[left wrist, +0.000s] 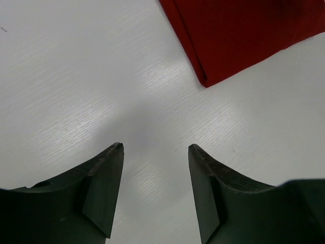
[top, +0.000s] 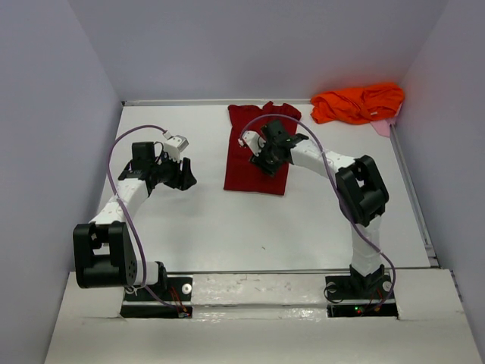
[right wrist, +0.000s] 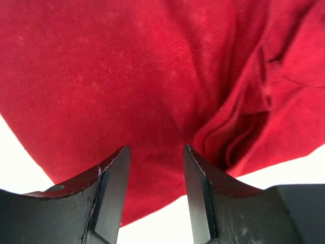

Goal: Fold and stack the t-shirts
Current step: Smooth out the 2/3-rectangle-folded T-shirt at the center of the board.

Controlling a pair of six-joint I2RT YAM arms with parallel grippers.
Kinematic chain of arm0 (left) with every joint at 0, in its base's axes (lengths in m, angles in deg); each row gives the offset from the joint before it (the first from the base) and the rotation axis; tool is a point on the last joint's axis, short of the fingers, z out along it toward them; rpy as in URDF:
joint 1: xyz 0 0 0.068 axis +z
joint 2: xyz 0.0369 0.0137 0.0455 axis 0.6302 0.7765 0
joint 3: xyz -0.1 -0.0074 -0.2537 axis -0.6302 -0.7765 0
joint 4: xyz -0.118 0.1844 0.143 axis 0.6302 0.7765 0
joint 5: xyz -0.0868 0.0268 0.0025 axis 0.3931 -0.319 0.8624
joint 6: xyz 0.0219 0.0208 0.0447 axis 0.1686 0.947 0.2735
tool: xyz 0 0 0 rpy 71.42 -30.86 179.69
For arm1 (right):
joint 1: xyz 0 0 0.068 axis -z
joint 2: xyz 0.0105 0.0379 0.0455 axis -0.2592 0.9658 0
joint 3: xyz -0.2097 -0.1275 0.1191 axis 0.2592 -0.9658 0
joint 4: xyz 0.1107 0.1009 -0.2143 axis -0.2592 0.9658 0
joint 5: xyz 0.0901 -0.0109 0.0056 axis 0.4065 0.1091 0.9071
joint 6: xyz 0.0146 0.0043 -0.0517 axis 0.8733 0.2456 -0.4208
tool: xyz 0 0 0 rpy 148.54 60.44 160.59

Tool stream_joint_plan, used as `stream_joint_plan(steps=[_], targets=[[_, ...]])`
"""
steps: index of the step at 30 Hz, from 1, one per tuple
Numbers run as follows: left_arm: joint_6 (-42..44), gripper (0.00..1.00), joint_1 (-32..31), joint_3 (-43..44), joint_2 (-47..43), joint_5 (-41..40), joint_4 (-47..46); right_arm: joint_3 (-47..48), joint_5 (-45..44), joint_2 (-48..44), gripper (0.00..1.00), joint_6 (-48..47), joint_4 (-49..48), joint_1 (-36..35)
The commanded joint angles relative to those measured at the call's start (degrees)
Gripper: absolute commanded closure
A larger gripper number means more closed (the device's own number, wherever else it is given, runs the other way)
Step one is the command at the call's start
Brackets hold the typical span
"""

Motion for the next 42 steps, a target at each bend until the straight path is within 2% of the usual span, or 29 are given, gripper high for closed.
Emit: stream_joint_plan(steps=[1,17,34,42], targets=[[0.52,0.36,0.46,1.12,-2.41,1.04,-0.05,2.35,-0.59,2.75,0.49,0.61,-1.99,-0.36],[0.61,0.36,0.63,0.94,-2.85,1.57,-0.14,9.82,-4.63,7.24,0.49,-1.05,-2.78,1.75],[0.70,0.36,0.89,0.86,-2.59,2.36,-0.22,18.26,-7.80,14.80,0.49,-1.93,-2.60,8.78],[0.87,0.36,1.16,0.68,-2.41,2.45,-0.40,18.36,-4.99,7.60,0.49,-2.19,0.47,8.78]])
